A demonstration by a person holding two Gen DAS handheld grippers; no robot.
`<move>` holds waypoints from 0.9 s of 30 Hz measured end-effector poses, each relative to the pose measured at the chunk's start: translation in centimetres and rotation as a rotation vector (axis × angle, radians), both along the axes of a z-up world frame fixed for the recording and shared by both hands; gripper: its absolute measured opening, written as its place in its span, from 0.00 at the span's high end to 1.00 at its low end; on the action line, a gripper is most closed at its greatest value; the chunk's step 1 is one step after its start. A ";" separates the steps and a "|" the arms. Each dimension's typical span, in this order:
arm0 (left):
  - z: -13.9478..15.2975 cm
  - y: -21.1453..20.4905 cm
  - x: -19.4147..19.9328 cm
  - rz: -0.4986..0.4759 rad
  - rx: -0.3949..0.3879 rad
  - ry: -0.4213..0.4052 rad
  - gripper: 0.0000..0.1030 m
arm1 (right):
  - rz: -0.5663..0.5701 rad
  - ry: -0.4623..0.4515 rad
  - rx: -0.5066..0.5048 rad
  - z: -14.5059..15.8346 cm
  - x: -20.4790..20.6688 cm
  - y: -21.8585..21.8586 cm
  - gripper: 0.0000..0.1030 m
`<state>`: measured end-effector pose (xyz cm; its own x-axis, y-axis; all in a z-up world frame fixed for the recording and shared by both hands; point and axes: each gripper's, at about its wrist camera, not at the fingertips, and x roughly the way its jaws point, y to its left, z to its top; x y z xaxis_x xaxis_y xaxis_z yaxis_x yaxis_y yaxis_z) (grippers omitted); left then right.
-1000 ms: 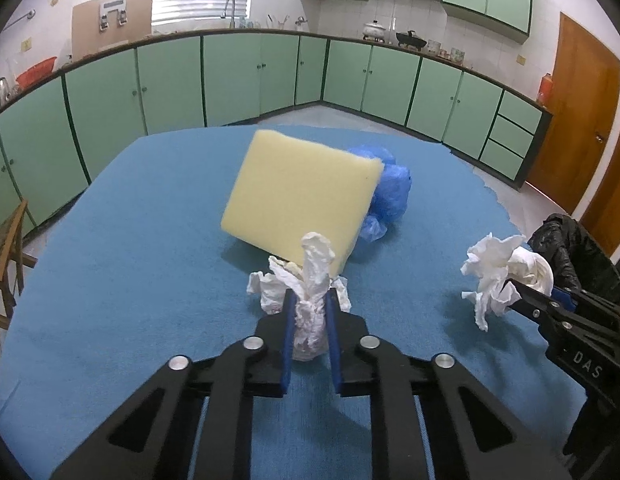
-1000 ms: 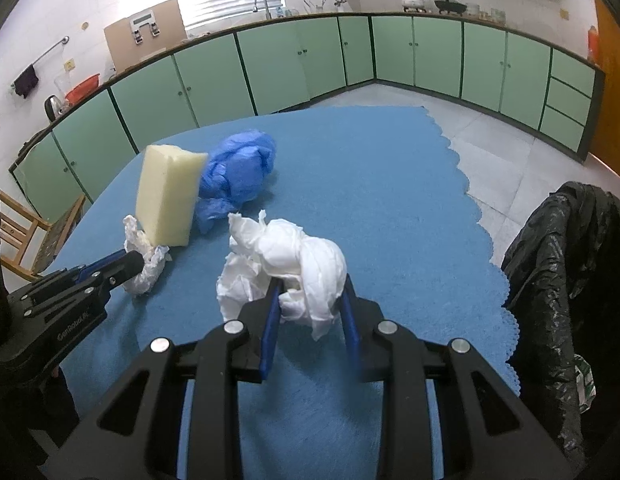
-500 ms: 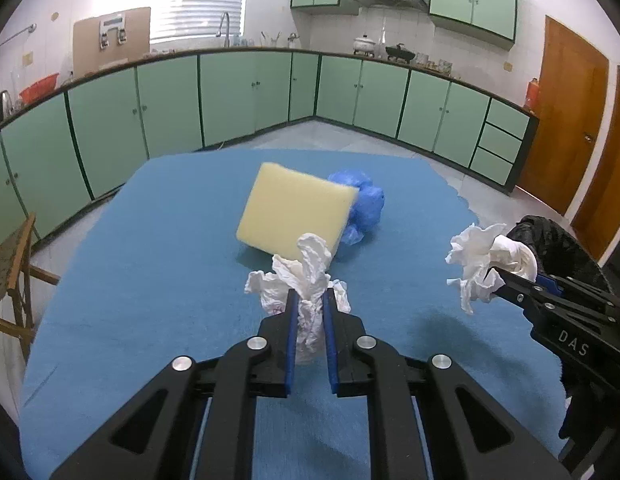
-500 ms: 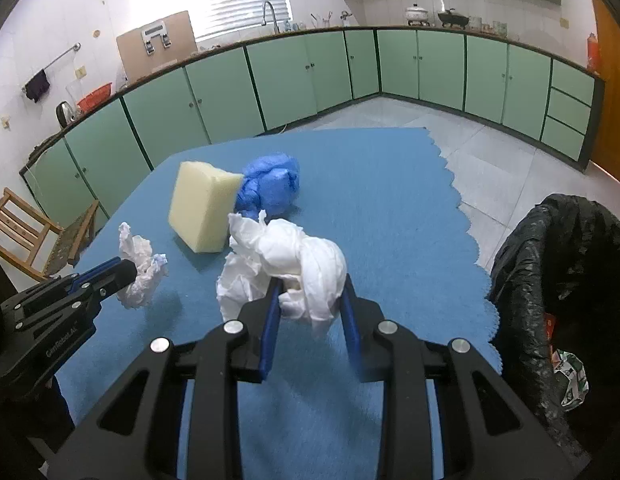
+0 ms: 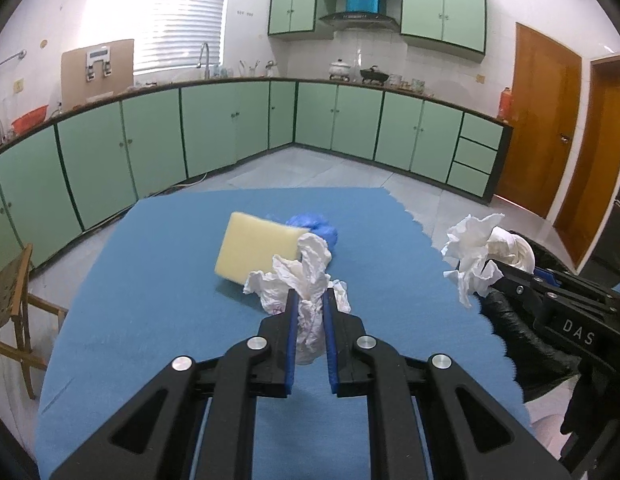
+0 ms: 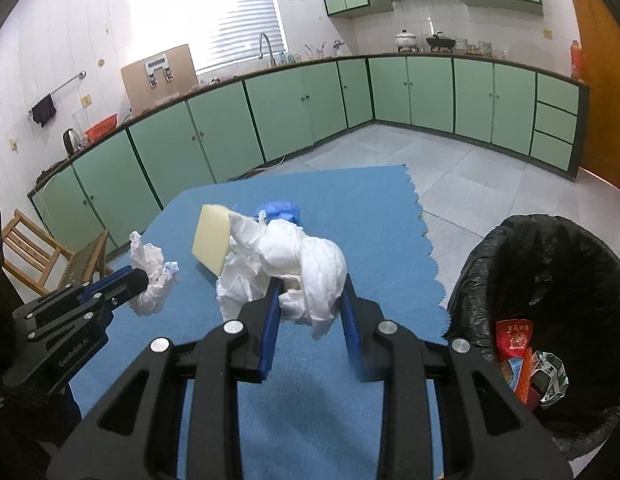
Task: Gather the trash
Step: 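Carry both tissues over the bin and open both tools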
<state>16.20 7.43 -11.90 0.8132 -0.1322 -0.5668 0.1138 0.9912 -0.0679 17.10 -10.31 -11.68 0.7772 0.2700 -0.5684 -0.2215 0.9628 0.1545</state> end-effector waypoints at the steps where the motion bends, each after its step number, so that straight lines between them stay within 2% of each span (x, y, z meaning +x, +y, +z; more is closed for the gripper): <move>1: 0.3 -0.2 -0.2 -0.006 -0.001 -0.006 0.88 | -0.003 -0.004 0.002 0.2 -0.2 -0.2 0.74; 14: 3.0 -3.7 -3.0 -0.098 -0.010 -0.070 0.88 | -0.065 -0.070 0.021 2.1 -3.6 -3.8 0.74; 27: 4.8 -8.4 -3.0 -0.204 -0.024 -0.118 0.88 | -0.157 -0.108 0.007 3.3 -5.7 -8.6 0.74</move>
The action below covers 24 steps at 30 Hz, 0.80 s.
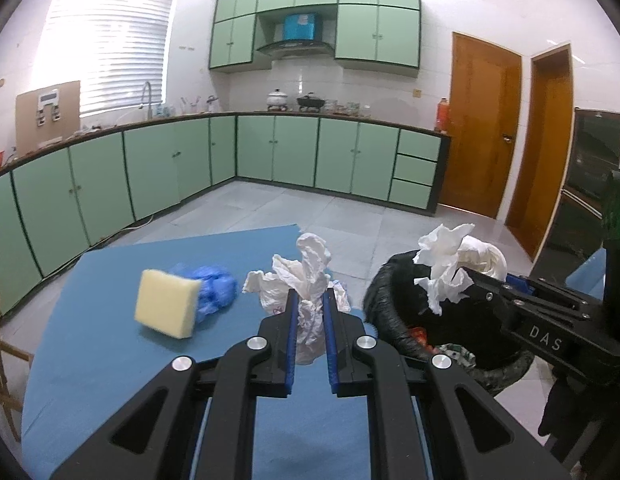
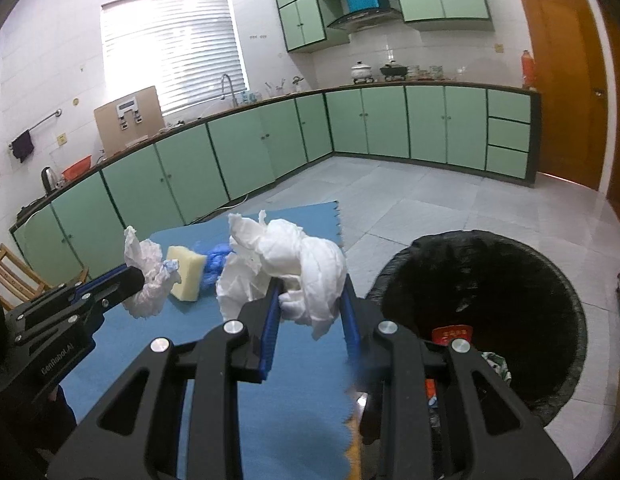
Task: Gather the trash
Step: 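Carry both tissues over the bin and open both tools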
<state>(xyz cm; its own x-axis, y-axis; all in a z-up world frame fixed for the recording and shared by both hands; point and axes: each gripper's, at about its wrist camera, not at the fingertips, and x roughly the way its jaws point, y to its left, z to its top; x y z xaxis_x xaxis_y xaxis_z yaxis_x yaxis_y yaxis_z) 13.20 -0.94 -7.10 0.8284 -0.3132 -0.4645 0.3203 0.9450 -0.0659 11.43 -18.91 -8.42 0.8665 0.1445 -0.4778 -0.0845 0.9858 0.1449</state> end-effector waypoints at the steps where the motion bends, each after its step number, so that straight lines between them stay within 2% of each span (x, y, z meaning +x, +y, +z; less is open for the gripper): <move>1: 0.1 -0.4 0.1 -0.007 -0.001 -0.003 0.88 | -0.006 -0.003 -0.003 0.0 -0.1 -0.4 0.74; 13: 0.2 -6.2 1.8 -0.087 -0.013 -0.020 0.88 | -0.117 -0.023 -0.035 0.6 -0.7 -5.8 0.73; 24: -0.8 -13.4 3.9 -0.190 -0.014 -0.013 0.88 | -0.259 0.011 -0.048 -1.5 -1.1 -13.2 0.73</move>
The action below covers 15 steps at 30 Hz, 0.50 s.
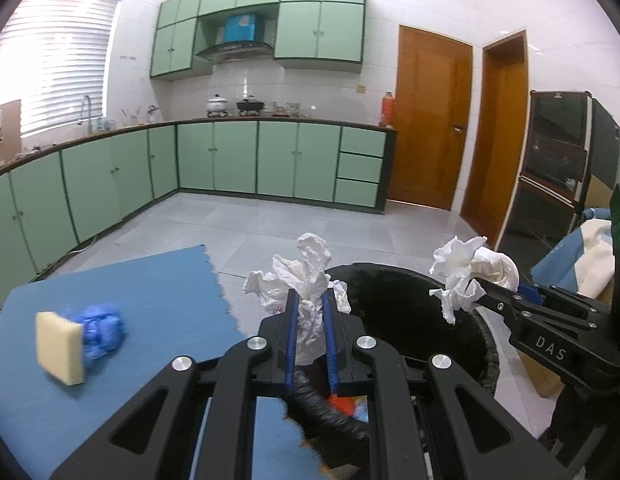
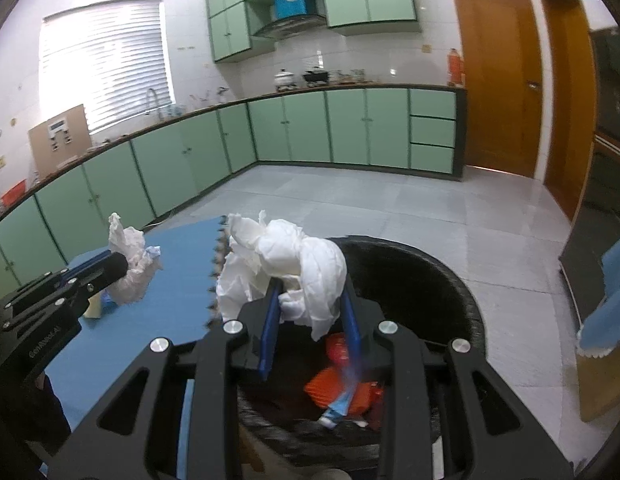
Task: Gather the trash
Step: 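Carry both tissues over the bin and open both tools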
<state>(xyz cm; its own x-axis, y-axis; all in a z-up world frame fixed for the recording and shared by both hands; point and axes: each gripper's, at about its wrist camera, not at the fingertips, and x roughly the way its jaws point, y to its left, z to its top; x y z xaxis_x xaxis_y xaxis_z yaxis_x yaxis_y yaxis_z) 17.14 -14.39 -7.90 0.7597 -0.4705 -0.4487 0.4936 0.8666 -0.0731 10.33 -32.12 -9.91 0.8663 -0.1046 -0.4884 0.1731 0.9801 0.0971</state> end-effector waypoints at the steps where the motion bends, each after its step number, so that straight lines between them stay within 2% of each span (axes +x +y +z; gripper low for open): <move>1: -0.2 -0.7 0.2 -0.013 0.002 0.004 0.88 | -0.013 0.006 0.000 -0.3 0.0 -0.7 0.73; 5: -1.2 -3.2 1.0 -0.045 0.015 0.017 0.88 | -0.054 0.032 -0.006 -1.9 0.3 -3.5 0.73; 15: -3.8 -8.0 3.1 -0.069 0.048 0.045 0.88 | -0.088 0.070 0.022 -5.0 1.9 -6.9 0.73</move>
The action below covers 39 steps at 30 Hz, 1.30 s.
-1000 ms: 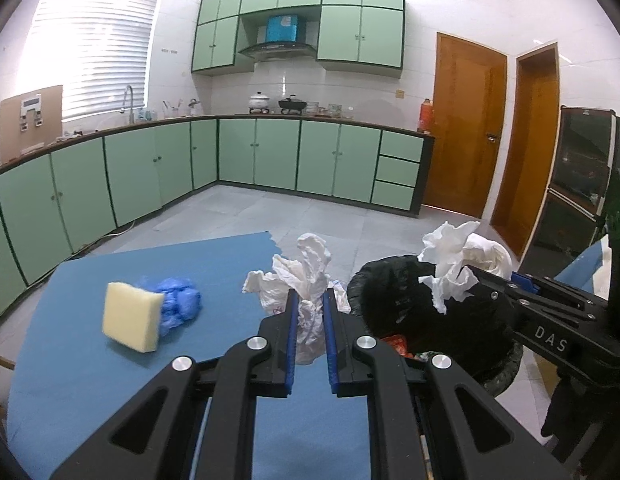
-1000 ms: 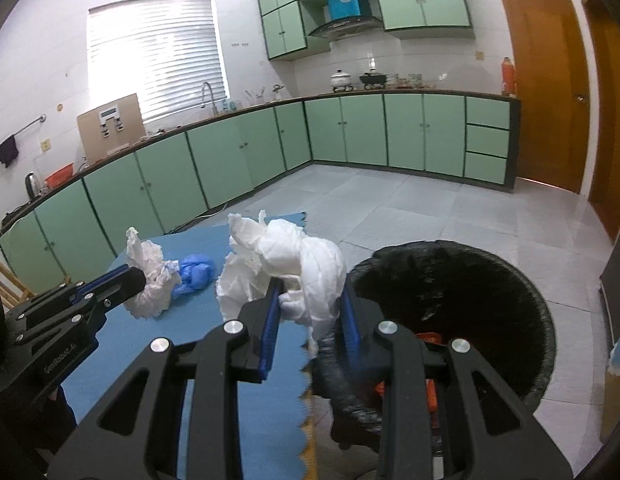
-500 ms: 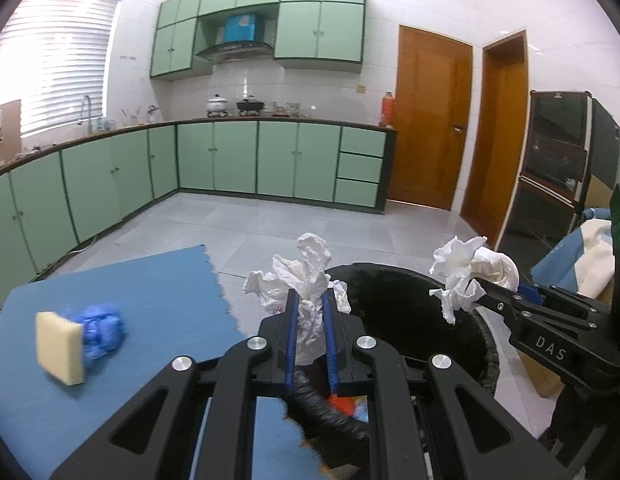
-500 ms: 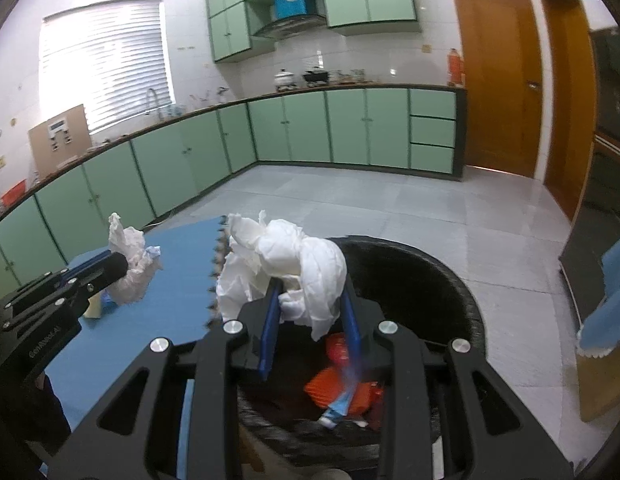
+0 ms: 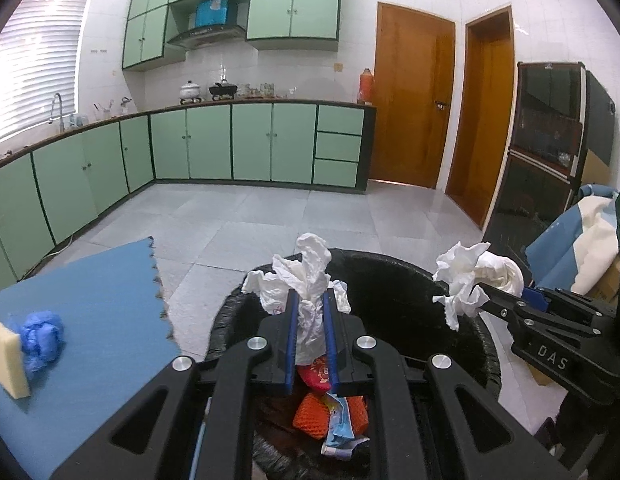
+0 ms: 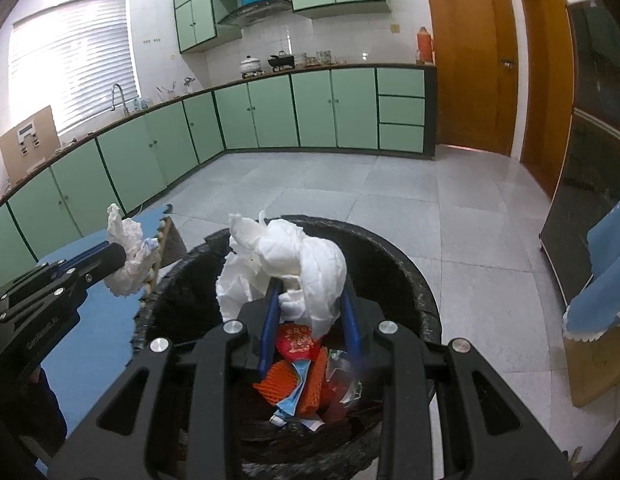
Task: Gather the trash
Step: 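Carry both tissues over the bin and open both tools, then return both tools to the mat toward the yellow sponge and blue glove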
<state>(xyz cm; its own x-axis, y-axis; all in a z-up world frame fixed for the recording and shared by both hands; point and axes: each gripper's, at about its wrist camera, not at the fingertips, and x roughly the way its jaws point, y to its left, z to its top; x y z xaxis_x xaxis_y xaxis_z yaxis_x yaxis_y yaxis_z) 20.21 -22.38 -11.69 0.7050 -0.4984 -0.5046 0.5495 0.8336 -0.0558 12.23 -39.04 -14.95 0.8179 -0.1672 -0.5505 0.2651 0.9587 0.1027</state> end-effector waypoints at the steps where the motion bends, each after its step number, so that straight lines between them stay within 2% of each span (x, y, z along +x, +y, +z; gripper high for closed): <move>1: -0.4 -0.5 0.3 -0.003 0.008 0.006 0.88 | -0.002 0.004 0.003 -0.2 0.5 -0.2 0.73; 5: -1.6 -2.0 1.7 -0.007 0.028 0.044 0.87 | -0.009 0.030 0.007 -1.5 1.8 -1.4 0.65; 8: -2.2 -2.9 2.7 -0.016 0.043 0.070 0.79 | -0.020 0.058 0.001 -2.7 2.7 -2.1 0.57; 9: -2.4 -3.2 2.9 -0.018 0.048 0.075 0.71 | -0.030 0.064 -0.002 -3.0 2.8 -2.2 0.49; 10: -2.4 -3.2 3.1 -0.016 0.050 0.078 0.62 | -0.038 0.067 -0.003 -3.1 2.8 -2.2 0.44; 11: -2.4 -3.2 3.2 -0.014 0.045 0.081 0.59 | -0.046 0.070 -0.002 -3.2 2.8 -2.3 0.42; 14: -1.9 -2.6 3.4 -0.003 0.029 0.084 0.58 | -0.076 0.053 -0.008 -3.1 2.0 -2.2 0.28; 16: -1.4 -1.7 3.4 0.012 0.016 0.079 0.54 | -0.091 0.038 -0.017 -2.8 1.5 -1.8 0.12; 21: -0.2 1.4 2.5 0.052 0.009 0.045 0.45 | -0.070 0.006 0.004 -1.1 0.4 0.2 0.09; 27: 0.7 6.6 0.7 0.102 0.037 -0.002 0.43 | 0.011 -0.042 0.015 0.9 0.1 4.7 0.08; 39: 0.2 23.6 -0.6 0.428 0.048 0.015 0.43 | 0.193 -0.032 0.033 2.1 3.4 15.6 0.07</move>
<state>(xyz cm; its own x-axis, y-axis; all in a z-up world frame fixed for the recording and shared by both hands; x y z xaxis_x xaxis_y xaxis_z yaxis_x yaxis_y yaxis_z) 19.58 1.20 -11.50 0.8356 -0.1385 -0.5317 0.1534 0.9880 -0.0164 15.63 -23.42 -12.88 0.8504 0.0122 -0.5260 0.0729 0.9874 0.1408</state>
